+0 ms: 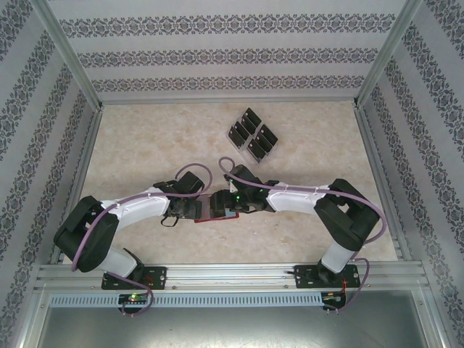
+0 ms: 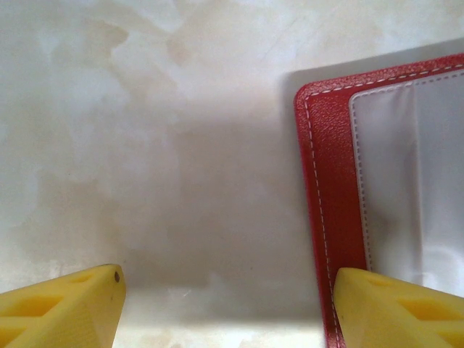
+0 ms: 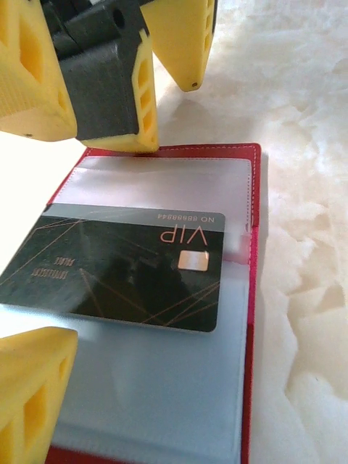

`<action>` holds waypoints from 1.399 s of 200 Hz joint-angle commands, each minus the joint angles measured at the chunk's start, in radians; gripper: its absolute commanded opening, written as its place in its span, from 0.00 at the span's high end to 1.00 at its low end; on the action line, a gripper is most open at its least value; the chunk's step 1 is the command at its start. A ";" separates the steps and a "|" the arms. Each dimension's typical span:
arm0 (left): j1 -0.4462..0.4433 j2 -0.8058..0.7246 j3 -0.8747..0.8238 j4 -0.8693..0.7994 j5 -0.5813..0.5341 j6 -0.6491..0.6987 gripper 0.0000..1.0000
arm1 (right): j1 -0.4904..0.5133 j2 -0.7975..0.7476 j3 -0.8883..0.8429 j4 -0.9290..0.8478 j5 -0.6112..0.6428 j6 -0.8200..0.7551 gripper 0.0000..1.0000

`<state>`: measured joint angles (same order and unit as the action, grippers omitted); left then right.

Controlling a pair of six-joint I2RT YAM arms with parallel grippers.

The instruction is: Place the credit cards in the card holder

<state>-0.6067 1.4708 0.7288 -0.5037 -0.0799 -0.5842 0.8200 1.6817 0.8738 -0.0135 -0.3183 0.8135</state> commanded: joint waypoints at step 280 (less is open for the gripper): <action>-0.126 0.225 0.329 0.037 0.138 -0.069 0.23 | -0.035 0.011 -0.044 -0.128 0.168 -0.062 0.92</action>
<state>-0.7074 1.6684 1.0290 -0.4969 0.0566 -0.6231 0.7853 1.6783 0.8474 -0.1596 -0.1719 0.7364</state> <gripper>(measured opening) 0.770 0.081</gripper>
